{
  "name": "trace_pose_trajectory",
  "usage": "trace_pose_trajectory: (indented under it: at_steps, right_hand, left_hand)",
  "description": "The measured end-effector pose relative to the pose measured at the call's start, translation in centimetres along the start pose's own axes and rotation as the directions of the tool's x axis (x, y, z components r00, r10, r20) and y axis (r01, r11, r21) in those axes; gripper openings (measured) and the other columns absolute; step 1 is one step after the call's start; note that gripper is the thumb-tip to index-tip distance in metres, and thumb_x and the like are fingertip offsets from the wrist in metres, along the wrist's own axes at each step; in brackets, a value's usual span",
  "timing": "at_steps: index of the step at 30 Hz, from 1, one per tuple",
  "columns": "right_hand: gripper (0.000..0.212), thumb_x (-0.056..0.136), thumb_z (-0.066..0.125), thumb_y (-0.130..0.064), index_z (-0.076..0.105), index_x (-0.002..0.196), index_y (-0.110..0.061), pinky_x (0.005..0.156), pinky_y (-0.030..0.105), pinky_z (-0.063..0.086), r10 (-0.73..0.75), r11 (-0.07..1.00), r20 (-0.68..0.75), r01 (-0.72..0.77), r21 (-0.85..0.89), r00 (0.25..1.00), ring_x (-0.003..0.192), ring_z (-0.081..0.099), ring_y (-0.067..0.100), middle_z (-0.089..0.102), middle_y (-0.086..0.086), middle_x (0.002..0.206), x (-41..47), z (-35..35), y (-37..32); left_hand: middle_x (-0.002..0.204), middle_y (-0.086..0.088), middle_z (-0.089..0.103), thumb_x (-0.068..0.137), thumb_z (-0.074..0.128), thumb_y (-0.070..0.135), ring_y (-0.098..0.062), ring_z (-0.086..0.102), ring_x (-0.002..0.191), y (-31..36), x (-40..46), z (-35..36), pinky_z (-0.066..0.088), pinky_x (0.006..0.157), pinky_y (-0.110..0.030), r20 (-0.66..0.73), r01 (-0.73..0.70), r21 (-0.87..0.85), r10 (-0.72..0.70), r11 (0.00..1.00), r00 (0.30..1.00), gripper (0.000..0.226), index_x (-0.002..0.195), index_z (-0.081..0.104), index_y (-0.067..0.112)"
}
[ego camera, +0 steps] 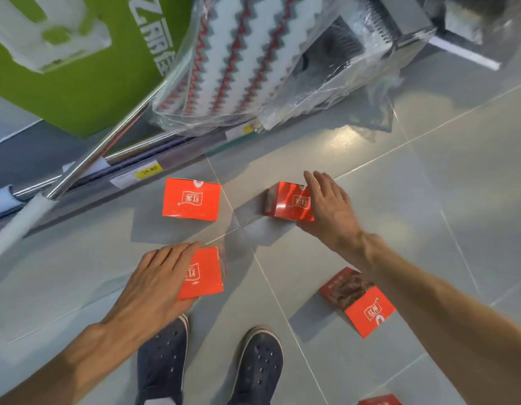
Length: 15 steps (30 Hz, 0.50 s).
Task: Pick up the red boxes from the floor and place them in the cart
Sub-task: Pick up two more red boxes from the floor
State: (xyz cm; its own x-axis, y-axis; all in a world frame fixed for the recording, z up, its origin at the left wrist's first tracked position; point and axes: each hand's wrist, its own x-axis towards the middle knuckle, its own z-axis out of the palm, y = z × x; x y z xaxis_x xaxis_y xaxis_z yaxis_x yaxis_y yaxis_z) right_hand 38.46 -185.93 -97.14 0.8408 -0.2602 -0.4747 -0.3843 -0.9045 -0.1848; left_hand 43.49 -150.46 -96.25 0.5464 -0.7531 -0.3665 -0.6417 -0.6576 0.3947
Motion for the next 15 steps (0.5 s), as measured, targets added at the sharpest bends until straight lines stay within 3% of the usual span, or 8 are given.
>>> trace_pose_trajectory:
  at_steps: [2,4,6,9,11,15]
  right_hand:
    - [0.107,0.078,0.080,-0.040,0.017,0.159,-0.011,0.120,0.050,0.025,-0.007,0.996,0.036,0.010,-0.092,0.999,0.150,0.024,0.034,0.031,0.014,0.159,2.1,1.5,0.2]
    - [0.106,0.073,0.082,-0.035,0.022,0.156,-0.008,0.115,0.050,0.031,-0.025,0.984,0.064,0.036,-0.174,0.998,0.140,0.037,0.038,0.042,0.015,0.149,3.4,3.0,0.4]
    - [0.092,0.071,0.079,-0.027,0.035,0.148,-0.005,0.103,0.049,0.041,-0.041,0.973,0.064,0.055,-0.224,0.997,0.119,0.053,0.040,0.055,0.014,0.129,3.7,4.1,0.5]
    - [0.062,0.068,0.075,-0.023,0.048,0.123,-0.010,0.087,0.044,0.045,-0.017,0.984,0.013,0.019,-0.176,1.000,0.099,0.059,0.038,0.059,0.009,0.107,2.9,3.1,0.0]
    - [0.061,0.066,0.076,-0.025,0.048,0.118,-0.013,0.085,0.044,0.045,0.002,0.993,0.003,-0.001,-0.121,1.000,0.099,0.058,0.036,0.059,0.007,0.106,1.2,0.6,-0.5]
    - [0.077,0.064,0.080,-0.037,0.044,0.130,-0.018,0.088,0.042,0.043,-0.017,0.999,-0.017,0.016,-0.050,1.000,0.105,0.056,0.033,0.059,0.004,0.114,-3.6,-8.0,-1.8]
  left_hand:
    - [0.132,-0.005,0.057,0.060,0.090,0.043,-0.025,0.056,0.112,-0.6,-0.2,0.6,0.032,0.093,-0.032,-0.007,0.028,-0.021,-0.028,0.999,1.000,0.100,0.142,0.042,0.013]
    - [0.133,-0.003,0.055,0.062,0.088,0.047,-0.023,0.053,0.115,-1.3,-0.6,1.1,0.032,0.095,-0.032,0.002,0.071,-0.039,-0.071,0.997,0.997,0.100,0.143,0.039,0.016]
    - [0.134,-0.001,0.054,0.063,0.086,0.051,-0.021,0.051,0.116,-1.9,-1.2,1.5,0.031,0.096,-0.032,0.018,0.111,-0.051,-0.110,0.993,0.994,0.100,0.144,0.038,0.018]
    - [0.132,-0.001,0.056,0.063,0.085,0.054,-0.020,0.052,0.114,-1.9,-2.0,0.6,0.030,0.095,-0.031,0.037,0.142,-0.070,-0.140,0.987,0.990,0.099,0.143,0.038,0.019]
    - [0.131,0.001,0.056,0.063,0.085,0.054,-0.019,0.052,0.114,-1.6,-2.6,-1.1,0.030,0.094,-0.030,0.037,0.151,-0.086,-0.149,0.985,0.988,0.099,0.143,0.038,0.020]
    - [0.132,0.004,0.055,0.060,0.085,0.057,-0.016,0.051,0.114,0.5,-4.6,-7.2,0.031,0.093,-0.027,0.027,0.185,-0.122,-0.183,0.975,0.983,0.101,0.142,0.038,0.024]
